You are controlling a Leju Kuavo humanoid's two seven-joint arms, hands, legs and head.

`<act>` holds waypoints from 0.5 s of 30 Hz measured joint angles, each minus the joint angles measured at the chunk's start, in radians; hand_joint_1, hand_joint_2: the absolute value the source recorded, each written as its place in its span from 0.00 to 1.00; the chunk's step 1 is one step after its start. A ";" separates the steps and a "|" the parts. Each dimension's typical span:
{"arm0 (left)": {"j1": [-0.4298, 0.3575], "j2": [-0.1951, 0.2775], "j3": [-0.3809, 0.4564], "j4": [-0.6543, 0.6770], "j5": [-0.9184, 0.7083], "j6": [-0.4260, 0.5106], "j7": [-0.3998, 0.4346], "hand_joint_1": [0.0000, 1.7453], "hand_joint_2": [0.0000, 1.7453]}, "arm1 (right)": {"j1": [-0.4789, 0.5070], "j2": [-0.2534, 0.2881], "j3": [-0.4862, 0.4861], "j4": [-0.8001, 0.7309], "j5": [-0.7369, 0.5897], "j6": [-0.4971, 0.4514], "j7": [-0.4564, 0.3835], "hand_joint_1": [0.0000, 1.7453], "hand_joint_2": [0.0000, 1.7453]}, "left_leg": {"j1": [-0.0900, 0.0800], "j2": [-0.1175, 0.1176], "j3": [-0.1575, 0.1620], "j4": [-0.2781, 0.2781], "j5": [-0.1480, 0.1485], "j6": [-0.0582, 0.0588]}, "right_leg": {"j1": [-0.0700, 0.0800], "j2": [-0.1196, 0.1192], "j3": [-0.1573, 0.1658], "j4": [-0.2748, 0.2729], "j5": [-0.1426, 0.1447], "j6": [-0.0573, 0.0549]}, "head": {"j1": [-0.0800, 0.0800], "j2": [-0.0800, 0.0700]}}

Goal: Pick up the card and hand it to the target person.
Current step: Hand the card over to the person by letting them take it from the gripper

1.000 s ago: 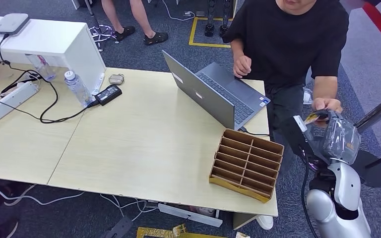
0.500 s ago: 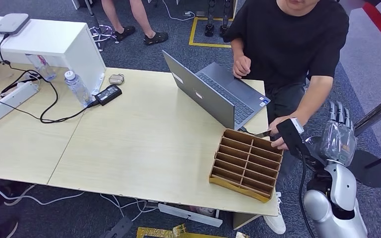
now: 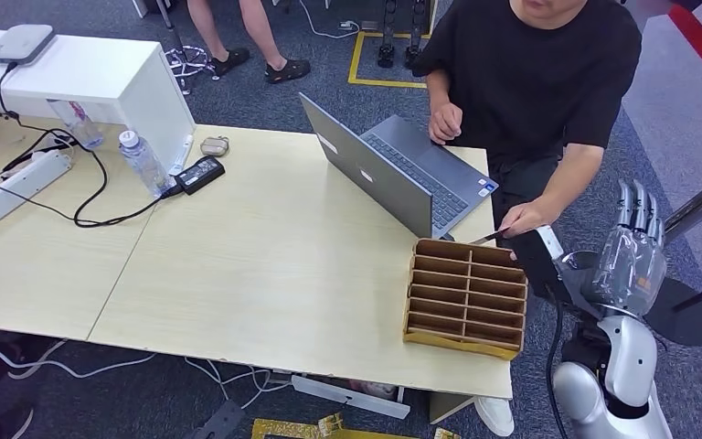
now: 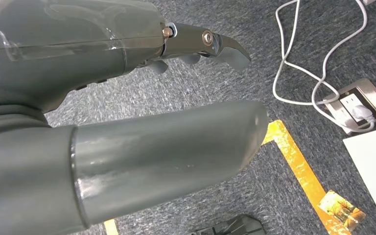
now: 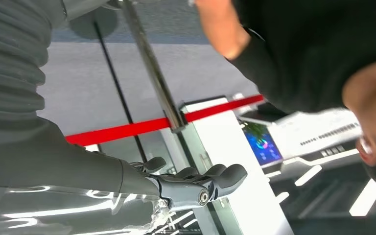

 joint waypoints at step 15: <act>0.001 -0.003 0.013 0.000 0.033 0.027 0.017 0.00 0.00 | 0.268 0.051 0.049 -0.221 -0.433 -0.285 -0.274 0.00 1.00 | 0.000 -0.001 0.000 0.000 0.000 0.000 | 0.000 -0.001 0.000 0.000 0.000 0.000 | 0.000 0.000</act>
